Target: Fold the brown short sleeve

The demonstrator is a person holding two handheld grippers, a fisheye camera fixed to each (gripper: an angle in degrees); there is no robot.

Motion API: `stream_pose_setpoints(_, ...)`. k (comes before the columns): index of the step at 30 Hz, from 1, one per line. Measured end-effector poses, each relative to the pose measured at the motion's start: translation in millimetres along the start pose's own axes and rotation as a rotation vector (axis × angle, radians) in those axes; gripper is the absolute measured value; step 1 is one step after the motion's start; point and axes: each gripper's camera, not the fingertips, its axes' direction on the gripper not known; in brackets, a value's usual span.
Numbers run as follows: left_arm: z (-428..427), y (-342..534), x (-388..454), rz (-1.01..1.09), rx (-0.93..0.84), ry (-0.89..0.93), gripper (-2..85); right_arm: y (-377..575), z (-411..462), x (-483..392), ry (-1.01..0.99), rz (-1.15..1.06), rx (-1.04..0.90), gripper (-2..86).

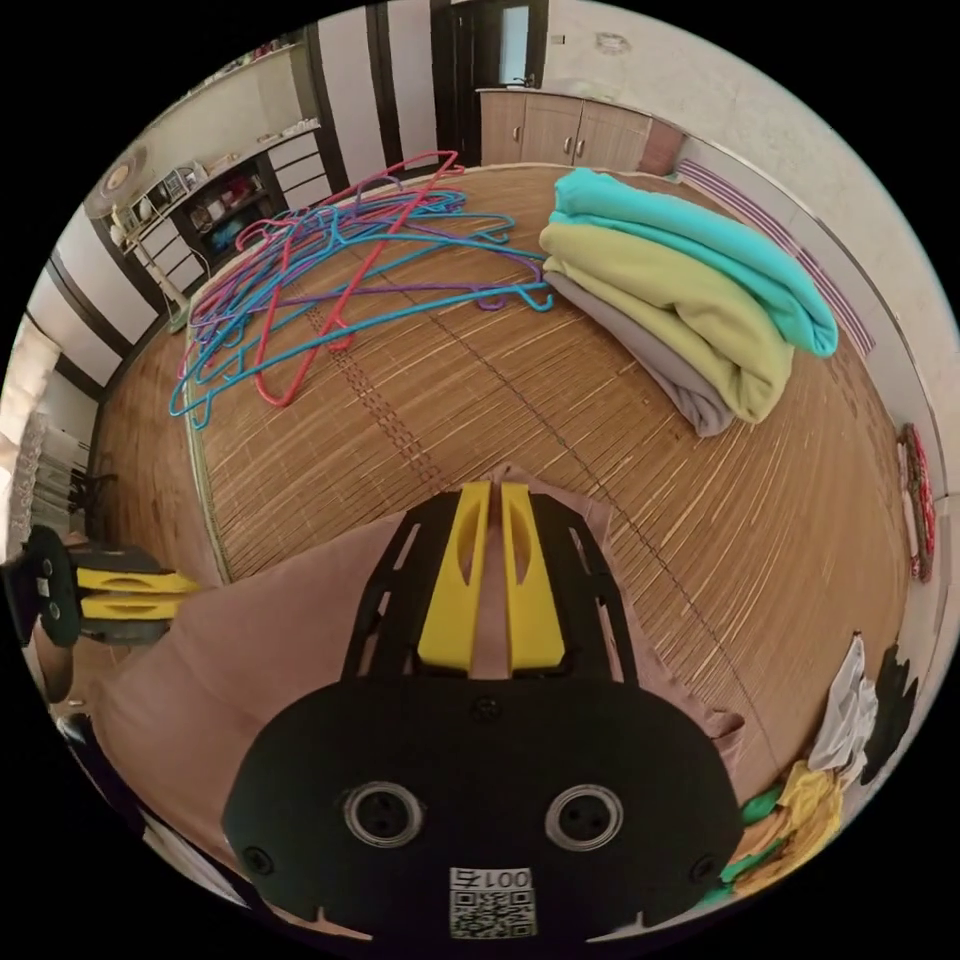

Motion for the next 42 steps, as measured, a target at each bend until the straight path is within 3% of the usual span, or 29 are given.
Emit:
stream_pose_setpoints(5, -8, 36, -10, -0.054, -0.025, 0.044, -0.9, 48, -37, -1, 0.088, -0.019, -0.001, 6.4)
stream_pose_setpoints(11, -35, 113, -8, -0.061, 0.019, 0.314, 1.8, 221, -143, -4, 0.095, 0.003, 0.05, 7.8)
stream_pose_setpoints(16, -60, 157, 26, -0.041, -0.025, 0.479, 5.8, 393, -183, -49, -0.046, 0.042, -0.062, 11.8)
stream_pose_setpoints(23, -75, 163, 76, 0.034, -0.082, 0.578, 8.1, 517, -167, -79, -0.223, 0.26, -0.171, 12.3)
stream_pose_setpoints(30, -75, 165, 142, 0.226, -0.23, 0.259, 8.7, 561, -147, -121, -0.158, 0.159, -0.247, 11.8)
stream_pose_setpoints(37, -65, 171, 210, 0.322, -0.266, 0.059, 8.4, 559, -121, -177, 0.076, -0.051, -0.333, 9.0)
stream_pose_setpoints(42, -62, 180, 240, 0.281, -0.218, 0.01, 8.1, 570, -110, -185, 0.11, -0.034, -0.303, 6.1)
